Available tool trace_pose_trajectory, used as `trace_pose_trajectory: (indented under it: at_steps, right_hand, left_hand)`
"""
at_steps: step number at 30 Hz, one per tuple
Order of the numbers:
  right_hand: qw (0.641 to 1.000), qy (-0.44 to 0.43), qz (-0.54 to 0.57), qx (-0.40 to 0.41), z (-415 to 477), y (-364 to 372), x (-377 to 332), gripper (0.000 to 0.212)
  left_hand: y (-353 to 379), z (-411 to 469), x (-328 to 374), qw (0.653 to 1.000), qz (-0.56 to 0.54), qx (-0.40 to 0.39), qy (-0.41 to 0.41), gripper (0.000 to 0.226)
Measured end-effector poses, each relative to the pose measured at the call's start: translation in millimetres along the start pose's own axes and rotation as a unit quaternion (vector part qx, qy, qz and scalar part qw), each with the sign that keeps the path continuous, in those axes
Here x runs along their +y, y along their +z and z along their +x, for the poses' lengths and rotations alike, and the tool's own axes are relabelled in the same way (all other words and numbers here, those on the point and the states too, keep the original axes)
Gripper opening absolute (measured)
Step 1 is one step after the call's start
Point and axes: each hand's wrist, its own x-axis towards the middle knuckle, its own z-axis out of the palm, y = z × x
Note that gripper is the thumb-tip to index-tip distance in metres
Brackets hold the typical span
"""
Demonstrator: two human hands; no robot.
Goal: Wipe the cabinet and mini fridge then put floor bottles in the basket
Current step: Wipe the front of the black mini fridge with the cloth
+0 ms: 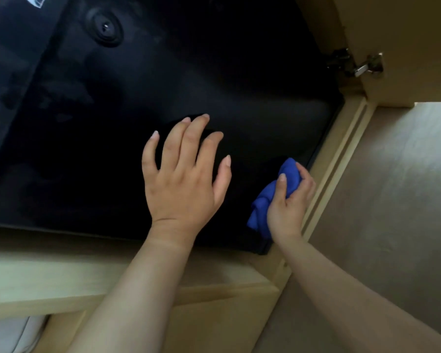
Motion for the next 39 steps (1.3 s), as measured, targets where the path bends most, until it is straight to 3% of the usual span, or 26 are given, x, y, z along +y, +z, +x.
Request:
trace_pose_trajectory:
  at_steps: [7, 14, 21, 30, 36, 39]
  right_hand:
    - [0.999, -0.032, 0.021, -0.038, -37, 9, -7, 0.038]
    - [1.0, -0.017, 0.002, -0.004, 25, -3, 11, 0.041]
    - [0.998, 0.025, 0.027, -0.047, 7, -14, 25, 0.036]
    - [1.0, 0.012, -0.011, -0.011, 91, -14, 13, 0.04]
    - [0.999, 0.046, -0.007, -0.022, 17, -12, 31, 0.039]
    - [0.995, 0.059, -0.016, -0.074, -13, -18, 38, 0.039]
  left_hand:
    - [1, -2, -1, 1.0, 0.016, -0.003, 0.011, 0.033]
    - [1, -3, 0, 1.0, 0.021, -0.015, 0.011, 0.033]
    - [0, 1, 7, 0.999, -0.04, -0.02, 0.018, 0.032]
    - [9, 1, 10, 1.0, 0.0, -0.009, 0.013, 0.031]
    - [9, 0, 11, 1.0, 0.003, -0.02, 0.011, 0.032]
    - [7, 2, 10, 0.999, -0.008, -0.033, 0.011, 0.032]
